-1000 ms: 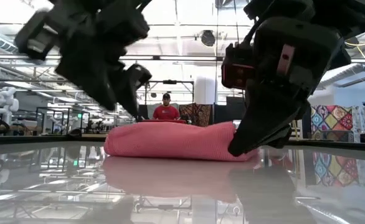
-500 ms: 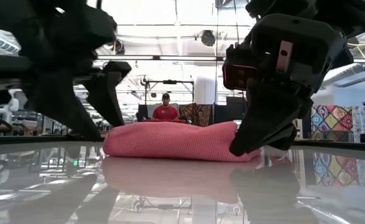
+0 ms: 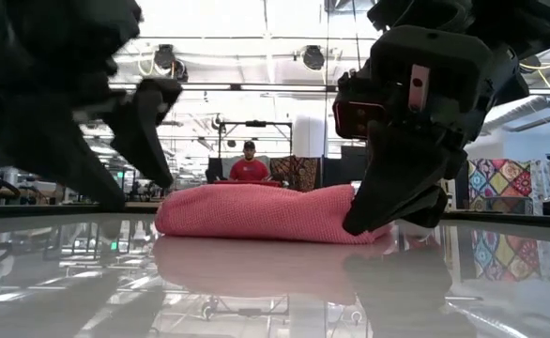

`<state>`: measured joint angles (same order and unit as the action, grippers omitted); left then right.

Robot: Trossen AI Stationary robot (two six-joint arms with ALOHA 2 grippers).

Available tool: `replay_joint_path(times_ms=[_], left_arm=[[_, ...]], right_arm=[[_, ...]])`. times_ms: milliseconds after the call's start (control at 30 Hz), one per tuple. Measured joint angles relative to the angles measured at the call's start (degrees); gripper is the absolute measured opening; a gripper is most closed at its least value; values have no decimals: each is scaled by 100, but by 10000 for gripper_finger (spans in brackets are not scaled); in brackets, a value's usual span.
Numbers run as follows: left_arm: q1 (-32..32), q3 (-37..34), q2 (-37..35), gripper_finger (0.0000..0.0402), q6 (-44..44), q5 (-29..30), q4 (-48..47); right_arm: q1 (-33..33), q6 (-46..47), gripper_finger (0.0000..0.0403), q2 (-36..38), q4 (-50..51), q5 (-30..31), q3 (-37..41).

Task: Roll towel
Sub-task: Roll the pink microfiber cloth

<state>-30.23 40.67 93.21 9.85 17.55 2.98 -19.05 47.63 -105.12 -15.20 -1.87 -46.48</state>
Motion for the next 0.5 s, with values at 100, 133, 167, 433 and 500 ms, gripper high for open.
replay_joint_path(times_ms=[100, 133, 167, 433, 500], left_arm=[[184, -61, 126, 203, 18, -221, -8], [225, -62, 175, 203, 81, -274, 29], [265, -62, 220, 203, 143, -305, 90], [732, -62, 306, 203, 603, -299, 357], [847, -62, 306, 203, 699, -297, 351]], right_arm=[[-1, 64, 0, 0, 0, 2, 0], [0, 71, 0, 0, 0, 2, 0], [0, 78, 0, 0, -1, 2, 0], [0, 190, 0, 0, -33, 3, -1], [0, 245, 0, 0, -54, 4, -2]])
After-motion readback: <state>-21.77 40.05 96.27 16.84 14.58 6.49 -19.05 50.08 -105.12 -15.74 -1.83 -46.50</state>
